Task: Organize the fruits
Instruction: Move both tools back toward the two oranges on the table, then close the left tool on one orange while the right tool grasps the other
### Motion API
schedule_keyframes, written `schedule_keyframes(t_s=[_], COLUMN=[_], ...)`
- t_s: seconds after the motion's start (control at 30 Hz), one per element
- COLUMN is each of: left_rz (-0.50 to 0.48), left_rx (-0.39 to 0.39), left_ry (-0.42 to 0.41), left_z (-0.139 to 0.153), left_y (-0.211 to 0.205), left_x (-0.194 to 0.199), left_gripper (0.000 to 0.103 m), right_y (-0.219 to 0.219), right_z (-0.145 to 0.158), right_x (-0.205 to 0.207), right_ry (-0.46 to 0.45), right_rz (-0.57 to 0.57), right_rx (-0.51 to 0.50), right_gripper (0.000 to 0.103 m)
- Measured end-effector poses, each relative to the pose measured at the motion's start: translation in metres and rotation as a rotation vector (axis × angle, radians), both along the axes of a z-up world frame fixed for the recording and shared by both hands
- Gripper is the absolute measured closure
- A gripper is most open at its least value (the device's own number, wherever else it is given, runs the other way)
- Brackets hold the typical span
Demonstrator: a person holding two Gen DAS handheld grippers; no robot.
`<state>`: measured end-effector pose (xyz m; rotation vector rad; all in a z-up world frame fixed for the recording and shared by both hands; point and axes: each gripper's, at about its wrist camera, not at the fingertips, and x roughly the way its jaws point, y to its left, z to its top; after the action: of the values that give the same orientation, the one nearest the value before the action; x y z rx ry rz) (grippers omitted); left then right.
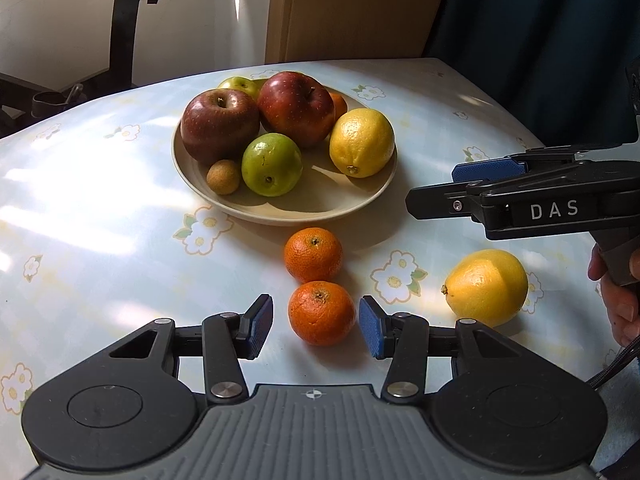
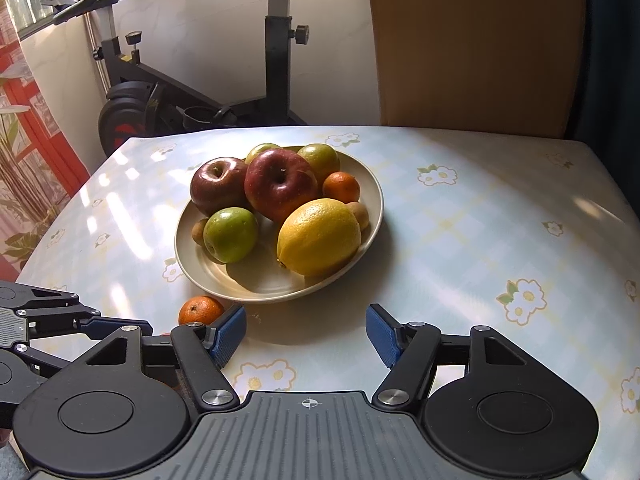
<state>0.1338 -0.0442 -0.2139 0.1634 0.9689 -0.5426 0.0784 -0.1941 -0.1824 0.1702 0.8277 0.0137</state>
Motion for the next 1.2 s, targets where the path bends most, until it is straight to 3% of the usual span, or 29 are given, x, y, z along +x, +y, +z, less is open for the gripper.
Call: schedule_keyframes(t_s=[0.13, 0.87, 0.97, 1.2], left_rz=[-0.013, 0.159, 0.18, 0.199], left_rx=[-0.004, -0.018, -0.025, -0.039], left_ry=[0.007, -0.102, -0.107, -0.111], left_z=[-0.003, 0.033, 0.034, 0.035], left_y=[-0.001, 0.054, 0.06, 0.066], left_x=[0.0, 0.009, 0.012, 0.016], left_gripper=[0.063, 0.063, 0.063, 0.063], right_y=[0.0, 0.04, 0.051, 0.06], right_z=[-0.002, -0.012, -0.014, -0.022], right_x=[0.0, 0.03, 0.039, 0.059], right_ry=[0.013, 0.092, 0.117, 0.179], right_rz=[0.016, 0.19, 0.234, 0.266], right_rx=[0.019, 0.064, 0.067, 0.051], right_gripper=[0.043, 0.048, 0.056, 0.06])
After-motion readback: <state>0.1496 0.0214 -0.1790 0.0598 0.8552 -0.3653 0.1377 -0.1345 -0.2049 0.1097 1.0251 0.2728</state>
